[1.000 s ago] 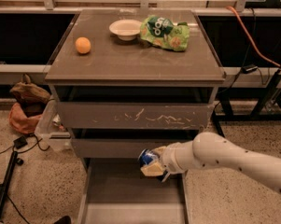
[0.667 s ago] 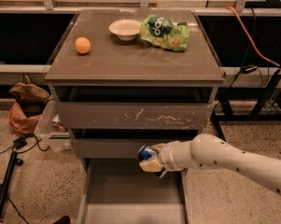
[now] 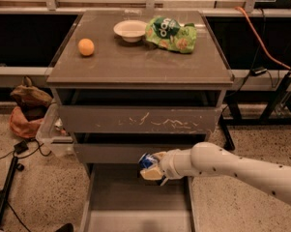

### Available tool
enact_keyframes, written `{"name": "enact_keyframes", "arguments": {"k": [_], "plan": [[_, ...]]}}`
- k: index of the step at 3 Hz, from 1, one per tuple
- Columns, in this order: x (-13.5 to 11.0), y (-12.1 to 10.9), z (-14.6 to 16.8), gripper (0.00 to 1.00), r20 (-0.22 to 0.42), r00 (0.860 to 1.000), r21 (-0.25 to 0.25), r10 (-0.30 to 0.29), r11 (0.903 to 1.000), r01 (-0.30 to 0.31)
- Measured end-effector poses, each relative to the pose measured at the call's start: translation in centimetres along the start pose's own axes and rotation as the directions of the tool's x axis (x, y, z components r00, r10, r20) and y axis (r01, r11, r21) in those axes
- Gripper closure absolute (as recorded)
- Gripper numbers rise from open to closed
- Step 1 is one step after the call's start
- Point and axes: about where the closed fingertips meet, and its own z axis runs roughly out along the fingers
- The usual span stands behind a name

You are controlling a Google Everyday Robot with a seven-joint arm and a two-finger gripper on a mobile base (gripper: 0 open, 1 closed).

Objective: Place pepsi can into bottom drawer

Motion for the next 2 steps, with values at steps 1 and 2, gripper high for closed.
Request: {"name": "enact_keyframes", "arguments": {"k": [1, 2], "plan": [[-0.1, -3.4, 4.0, 1.0, 0.103, 0.994, 0.051, -0.021, 0.9986, 0.016], [1.8, -6.4, 9.6, 1.0, 0.182, 0.983, 0.103, -0.037, 0.9945, 0.019]]}}
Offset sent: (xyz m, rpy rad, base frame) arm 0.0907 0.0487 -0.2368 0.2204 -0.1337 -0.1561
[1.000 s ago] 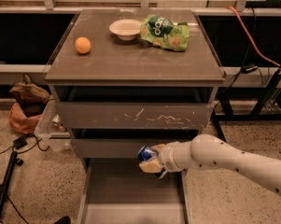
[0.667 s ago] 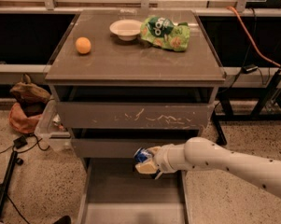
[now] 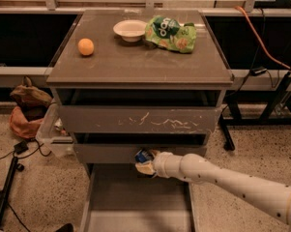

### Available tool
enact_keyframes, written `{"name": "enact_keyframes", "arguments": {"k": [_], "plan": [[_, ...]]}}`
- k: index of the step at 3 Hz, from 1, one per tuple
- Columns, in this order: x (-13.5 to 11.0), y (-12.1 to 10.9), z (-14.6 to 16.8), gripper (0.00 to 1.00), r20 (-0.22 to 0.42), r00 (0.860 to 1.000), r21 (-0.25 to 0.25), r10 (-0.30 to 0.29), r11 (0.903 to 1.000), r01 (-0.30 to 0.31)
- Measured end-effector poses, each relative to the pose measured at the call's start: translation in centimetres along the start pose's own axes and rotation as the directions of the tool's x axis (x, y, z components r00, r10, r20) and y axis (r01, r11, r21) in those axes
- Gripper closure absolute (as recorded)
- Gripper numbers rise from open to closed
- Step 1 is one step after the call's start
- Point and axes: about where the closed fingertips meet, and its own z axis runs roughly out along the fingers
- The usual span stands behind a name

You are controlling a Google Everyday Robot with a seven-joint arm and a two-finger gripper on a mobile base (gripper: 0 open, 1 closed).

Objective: Place pepsi can into bottom drawer

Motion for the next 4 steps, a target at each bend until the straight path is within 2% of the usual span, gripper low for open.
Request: {"name": "enact_keyframes", "arguments": {"k": [1, 2, 3, 4], "plan": [[5.0, -0.2, 3.7, 1.0, 0.026, 0.998, 0.007, 0.062, 0.9981, -0.062], [9.6, 2.9, 2.6, 1.0, -0.045, 0.984, -0.026, 0.174, 0.9842, -0.175], [9.6, 2.8, 2.6, 1.0, -0.045, 0.984, -0.026, 0.174, 0.9842, -0.175], [13.5, 3.2, 4.6, 1.0, -0.056, 0.979, -0.03, 0.199, 0.9792, -0.2]]}}
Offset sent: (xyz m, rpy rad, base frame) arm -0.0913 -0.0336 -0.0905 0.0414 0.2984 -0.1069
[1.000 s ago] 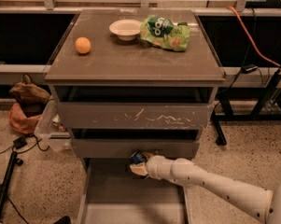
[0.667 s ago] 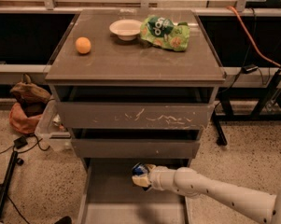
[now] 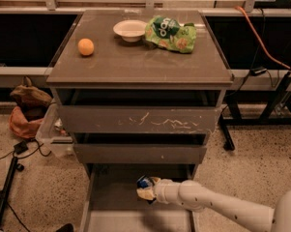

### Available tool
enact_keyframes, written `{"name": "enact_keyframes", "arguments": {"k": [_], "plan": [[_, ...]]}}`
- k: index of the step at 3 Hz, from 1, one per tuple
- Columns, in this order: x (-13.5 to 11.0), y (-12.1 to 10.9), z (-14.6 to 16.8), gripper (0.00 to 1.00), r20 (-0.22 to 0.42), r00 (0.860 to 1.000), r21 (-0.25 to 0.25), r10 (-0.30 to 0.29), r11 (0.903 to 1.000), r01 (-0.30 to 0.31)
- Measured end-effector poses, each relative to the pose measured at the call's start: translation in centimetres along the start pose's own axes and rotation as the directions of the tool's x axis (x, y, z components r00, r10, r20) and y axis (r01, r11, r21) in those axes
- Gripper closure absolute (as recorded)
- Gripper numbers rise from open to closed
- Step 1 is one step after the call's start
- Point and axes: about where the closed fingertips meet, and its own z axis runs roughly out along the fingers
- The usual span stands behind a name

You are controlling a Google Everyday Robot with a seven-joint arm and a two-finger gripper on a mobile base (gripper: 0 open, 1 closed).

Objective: Place pepsi can into bottom drawer

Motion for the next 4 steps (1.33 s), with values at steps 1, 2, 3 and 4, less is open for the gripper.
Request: {"name": "enact_keyframes", "arguments": {"k": [1, 2, 3, 4], "plan": [[7.1, -0.1, 4.0, 1.0, -0.034, 0.998, -0.01, 0.052, 0.9986, -0.052], [11.7, 0.2, 6.8, 1.0, -0.054, 0.995, -0.025, 0.085, 0.996, -0.086], [14.4, 0.4, 9.4, 1.0, -0.063, 0.994, -0.06, 0.092, 0.9936, -0.096], [14.7, 0.5, 9.8, 1.0, -0.064, 0.993, -0.067, 0.099, 0.9924, -0.103]]}}
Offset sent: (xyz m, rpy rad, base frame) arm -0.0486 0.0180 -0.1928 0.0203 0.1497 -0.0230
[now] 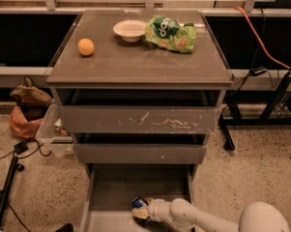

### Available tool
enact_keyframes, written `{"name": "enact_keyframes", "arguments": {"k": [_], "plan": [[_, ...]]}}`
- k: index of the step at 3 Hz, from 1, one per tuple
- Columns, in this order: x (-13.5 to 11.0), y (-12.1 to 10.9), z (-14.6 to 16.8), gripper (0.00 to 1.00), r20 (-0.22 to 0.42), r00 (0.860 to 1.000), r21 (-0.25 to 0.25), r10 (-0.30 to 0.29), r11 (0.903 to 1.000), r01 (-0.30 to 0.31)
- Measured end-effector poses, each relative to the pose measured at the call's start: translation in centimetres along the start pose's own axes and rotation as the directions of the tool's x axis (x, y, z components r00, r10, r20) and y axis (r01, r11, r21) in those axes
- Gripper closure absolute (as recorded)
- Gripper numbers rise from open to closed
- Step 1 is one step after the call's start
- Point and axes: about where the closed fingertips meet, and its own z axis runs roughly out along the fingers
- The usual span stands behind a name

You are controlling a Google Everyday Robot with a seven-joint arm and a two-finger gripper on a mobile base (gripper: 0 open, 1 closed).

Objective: Place pepsi can into bottom drawer

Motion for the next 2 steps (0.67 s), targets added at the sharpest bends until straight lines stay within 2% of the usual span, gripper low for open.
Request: {"name": "enact_keyframes", "arguments": {"k": [1, 2], "plan": [[0.0, 0.01, 0.0, 0.82, 0.0, 1.0, 0.0, 0.0, 1.0, 0.0], [0.0, 0.01, 0.0, 0.58, 0.0, 1.0, 0.0, 0.0, 1.0, 0.0]]}}
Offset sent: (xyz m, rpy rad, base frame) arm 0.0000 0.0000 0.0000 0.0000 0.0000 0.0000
